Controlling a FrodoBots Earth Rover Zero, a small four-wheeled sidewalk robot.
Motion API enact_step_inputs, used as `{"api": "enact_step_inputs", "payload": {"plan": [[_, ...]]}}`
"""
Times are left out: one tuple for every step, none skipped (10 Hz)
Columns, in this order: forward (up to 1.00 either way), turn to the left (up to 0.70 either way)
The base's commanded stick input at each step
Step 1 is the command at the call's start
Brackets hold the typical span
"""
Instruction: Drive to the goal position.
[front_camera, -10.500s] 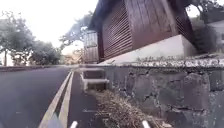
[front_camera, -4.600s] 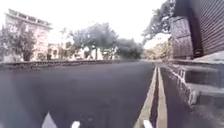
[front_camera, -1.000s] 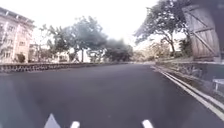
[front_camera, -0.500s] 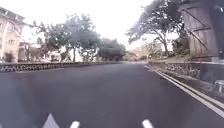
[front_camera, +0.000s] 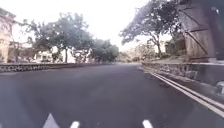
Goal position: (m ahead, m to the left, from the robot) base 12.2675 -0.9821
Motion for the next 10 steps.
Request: {"api": "enact_step_inputs", "payload": {"plan": [[0.70,0.00],[0.70,0.00],[0.70,0.00],[0.70,0.00],[0.70,0.00],[0.70,0.00],[0.70,0.00],[0.70,0.00],[0.70,0.00],[0.70,-0.26]]}}
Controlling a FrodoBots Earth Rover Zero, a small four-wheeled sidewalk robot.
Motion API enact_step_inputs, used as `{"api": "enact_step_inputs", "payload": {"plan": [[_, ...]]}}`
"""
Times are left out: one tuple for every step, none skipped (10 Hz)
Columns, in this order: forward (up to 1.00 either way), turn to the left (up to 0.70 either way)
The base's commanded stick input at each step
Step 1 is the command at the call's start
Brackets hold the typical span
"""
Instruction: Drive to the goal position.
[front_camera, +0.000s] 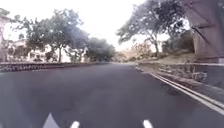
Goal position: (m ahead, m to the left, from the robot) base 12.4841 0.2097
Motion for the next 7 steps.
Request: {"api": "enact_step_inputs", "payload": {"plan": [[0.70,-0.35],[0.70,-0.35],[0.70,-0.35],[0.70,-0.35],[0.70,-0.35],[0.70,-0.35],[0.70,-0.35]]}}
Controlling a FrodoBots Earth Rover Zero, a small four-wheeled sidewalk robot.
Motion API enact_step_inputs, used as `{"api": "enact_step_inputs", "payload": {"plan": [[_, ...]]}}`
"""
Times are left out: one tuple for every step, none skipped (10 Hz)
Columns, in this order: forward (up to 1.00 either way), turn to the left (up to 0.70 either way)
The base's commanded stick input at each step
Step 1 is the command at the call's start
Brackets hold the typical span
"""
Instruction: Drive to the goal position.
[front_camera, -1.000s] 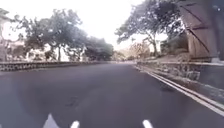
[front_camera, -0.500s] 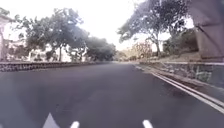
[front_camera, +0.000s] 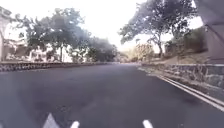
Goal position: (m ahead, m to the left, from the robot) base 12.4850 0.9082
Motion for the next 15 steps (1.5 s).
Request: {"api": "enact_step_inputs", "payload": {"plan": [[0.70,-0.35],[0.70,-0.35],[0.70,-0.35],[0.70,-0.35],[0.70,-0.35],[0.70,-0.35],[0.70,-0.35],[0.70,-0.35],[0.70,-0.35],[0.70,-0.35],[0.70,-0.21],[0.70,0.00],[0.70,0.00],[0.70,0.00],[0.70,0.00]]}}
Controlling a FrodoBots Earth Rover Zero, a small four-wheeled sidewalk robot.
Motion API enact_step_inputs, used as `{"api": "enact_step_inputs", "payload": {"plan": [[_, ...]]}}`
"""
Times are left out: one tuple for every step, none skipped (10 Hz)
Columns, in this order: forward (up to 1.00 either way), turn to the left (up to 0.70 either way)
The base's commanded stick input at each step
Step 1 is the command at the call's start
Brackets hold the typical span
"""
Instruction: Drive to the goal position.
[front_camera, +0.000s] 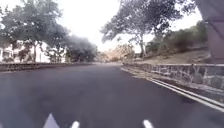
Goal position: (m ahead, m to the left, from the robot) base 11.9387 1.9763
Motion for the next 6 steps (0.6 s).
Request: {"api": "enact_step_inputs", "payload": {"plan": [[0.70,0.00],[0.70,0.00],[0.70,0.00],[0.70,0.00],[0.70,0.00],[0.70,0.00]]}}
